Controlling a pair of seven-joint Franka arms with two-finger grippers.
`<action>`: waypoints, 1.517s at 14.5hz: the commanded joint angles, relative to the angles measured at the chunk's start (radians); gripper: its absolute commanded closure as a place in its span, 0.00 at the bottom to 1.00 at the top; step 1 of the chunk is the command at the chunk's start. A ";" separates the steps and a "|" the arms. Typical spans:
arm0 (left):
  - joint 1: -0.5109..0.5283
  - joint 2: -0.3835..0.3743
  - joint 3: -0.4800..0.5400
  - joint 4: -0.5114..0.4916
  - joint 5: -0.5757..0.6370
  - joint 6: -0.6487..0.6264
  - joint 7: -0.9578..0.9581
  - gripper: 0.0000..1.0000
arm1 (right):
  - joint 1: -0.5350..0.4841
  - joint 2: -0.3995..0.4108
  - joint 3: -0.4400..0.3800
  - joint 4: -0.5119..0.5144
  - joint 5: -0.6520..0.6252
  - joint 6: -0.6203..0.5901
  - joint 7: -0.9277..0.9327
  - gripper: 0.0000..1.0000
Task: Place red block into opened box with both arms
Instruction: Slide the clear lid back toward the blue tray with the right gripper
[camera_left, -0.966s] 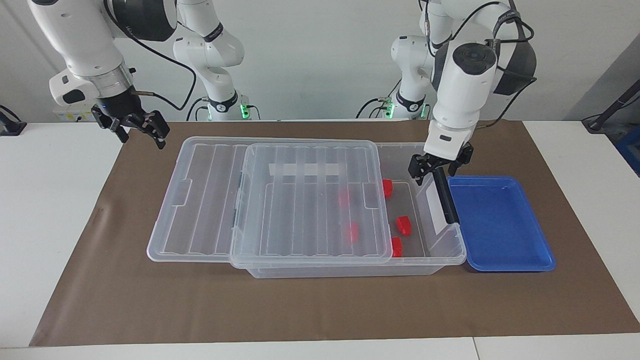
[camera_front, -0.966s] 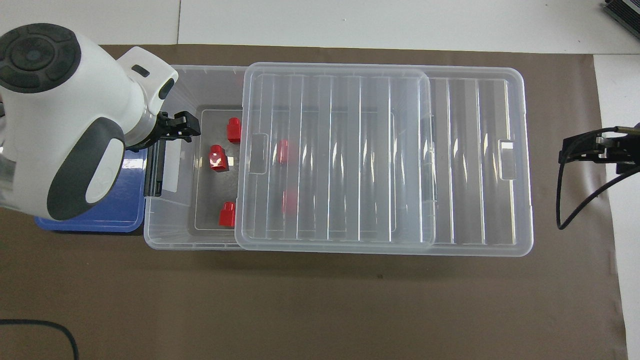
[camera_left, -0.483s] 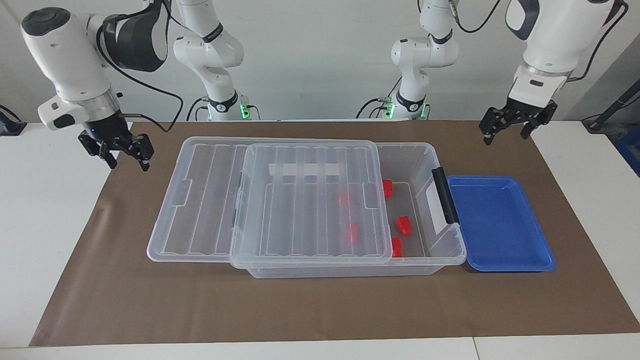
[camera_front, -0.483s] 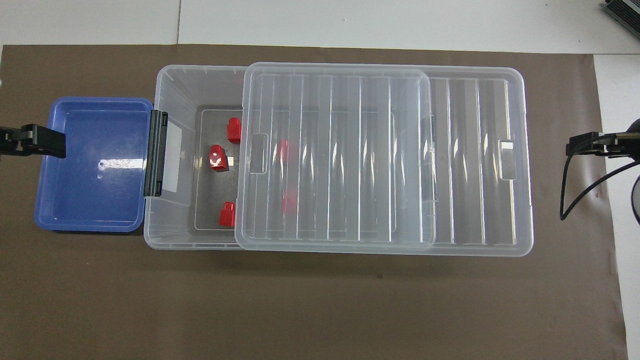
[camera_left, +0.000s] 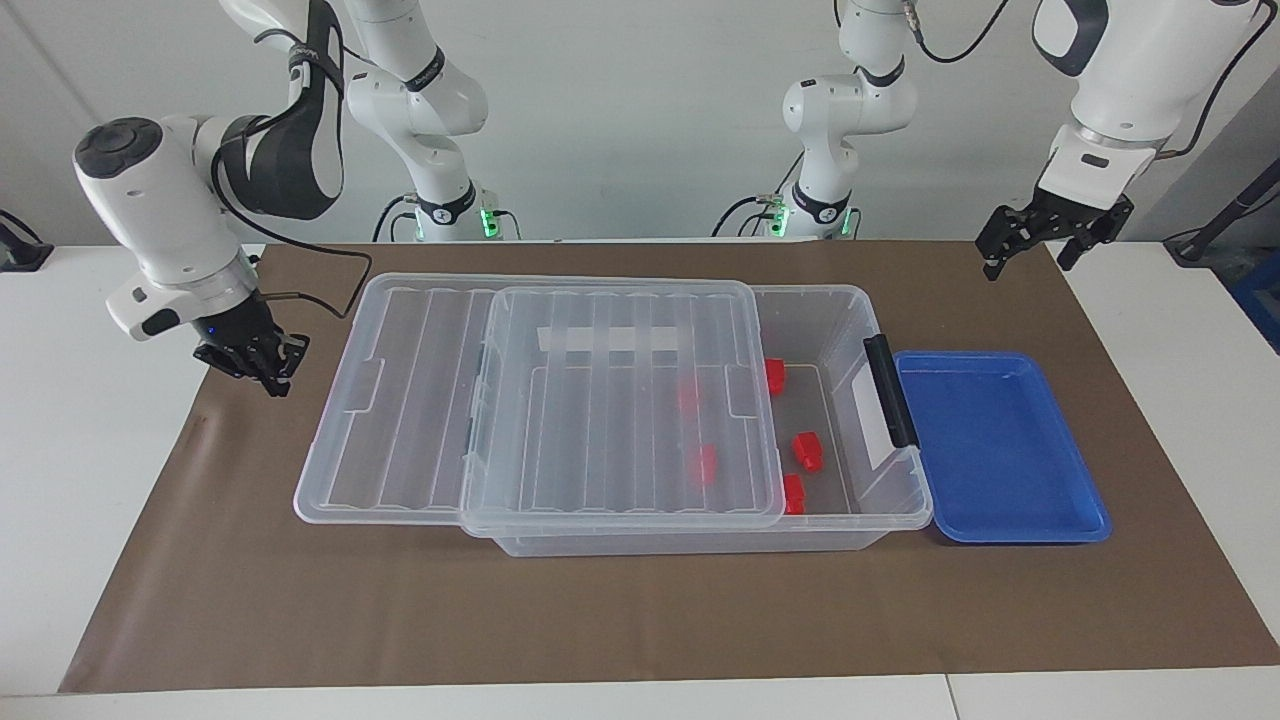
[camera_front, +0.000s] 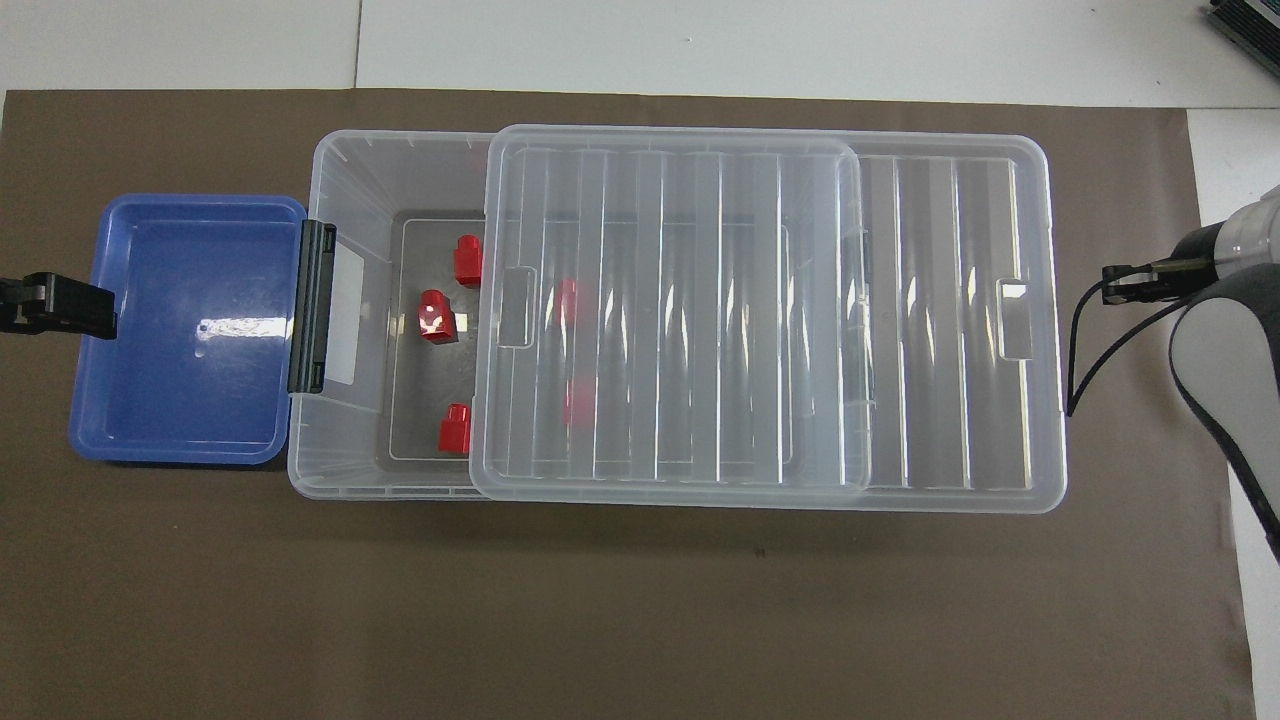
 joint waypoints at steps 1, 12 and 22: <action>-0.006 -0.042 0.004 -0.041 -0.010 0.001 0.006 0.00 | 0.004 0.014 0.006 -0.010 0.032 0.035 -0.036 1.00; -0.061 -0.043 0.054 -0.036 -0.050 -0.008 0.012 0.00 | 0.101 0.039 0.014 -0.020 0.095 0.084 0.004 1.00; -0.066 -0.043 0.050 -0.038 -0.060 0.016 0.006 0.00 | 0.205 0.055 0.014 -0.020 0.099 0.116 0.125 1.00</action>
